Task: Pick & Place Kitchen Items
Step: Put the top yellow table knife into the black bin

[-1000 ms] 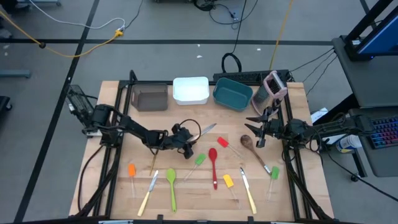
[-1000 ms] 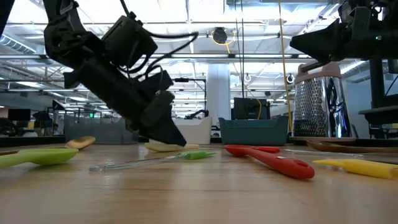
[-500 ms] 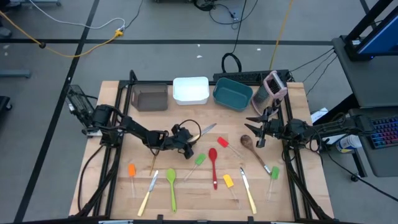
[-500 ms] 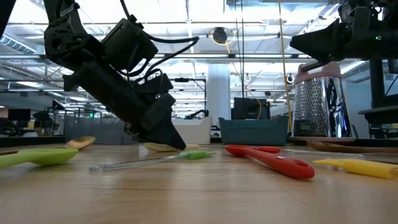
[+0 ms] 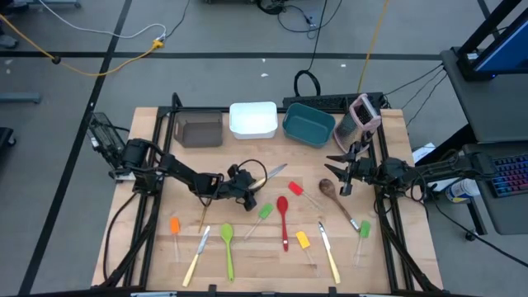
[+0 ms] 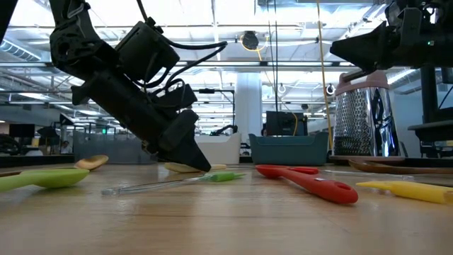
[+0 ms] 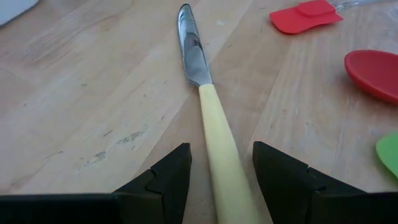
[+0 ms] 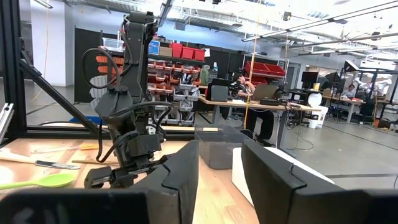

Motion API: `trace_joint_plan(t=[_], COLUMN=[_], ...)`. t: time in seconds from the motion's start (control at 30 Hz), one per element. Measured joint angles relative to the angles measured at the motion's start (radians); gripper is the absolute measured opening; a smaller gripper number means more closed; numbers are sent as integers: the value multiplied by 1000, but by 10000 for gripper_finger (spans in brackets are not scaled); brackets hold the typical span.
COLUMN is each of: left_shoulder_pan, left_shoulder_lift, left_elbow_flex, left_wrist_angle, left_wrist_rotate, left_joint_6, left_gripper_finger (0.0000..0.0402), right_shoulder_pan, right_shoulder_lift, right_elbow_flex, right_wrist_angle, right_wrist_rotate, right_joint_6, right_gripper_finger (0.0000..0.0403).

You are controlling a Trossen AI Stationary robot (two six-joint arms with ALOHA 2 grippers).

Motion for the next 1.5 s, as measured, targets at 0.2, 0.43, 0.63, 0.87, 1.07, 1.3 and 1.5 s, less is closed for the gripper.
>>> trace_joint_plan(t=[0.2,0.43,0.63,0.87,1.07,1.3,1.5], left_shoulder_pan=[1,2,2,9,26,41,71], left_shoulder_lift=[0,0,-2,-61,-173,-342,-504], left_elbow_flex=[0,-1,-2,-5,-4,-3,-3], left_wrist_angle=[-10,-1,0,-21,-89,-272,-455], left_wrist_rotate=[-21,-77,-117,-130,-136,-184,-192], left_joint_6=[-2,-8,-12,-22,13,42,54], left_gripper_finger=[108,54,60,55,60,58,58], right_shoulder_pan=[0,0,0,0,0,0,0], right_shoulder_lift=[0,0,0,0,0,0,1], right_elbow_flex=[0,0,0,0,0,0,0], right_wrist_angle=[0,0,0,-1,-8,-10,-18], right_wrist_rotate=[0,0,0,0,0,0,-1], right_joint_6=[0,0,0,0,4,11,11], right_gripper_finger=[114,112,110,110,111,110,111])
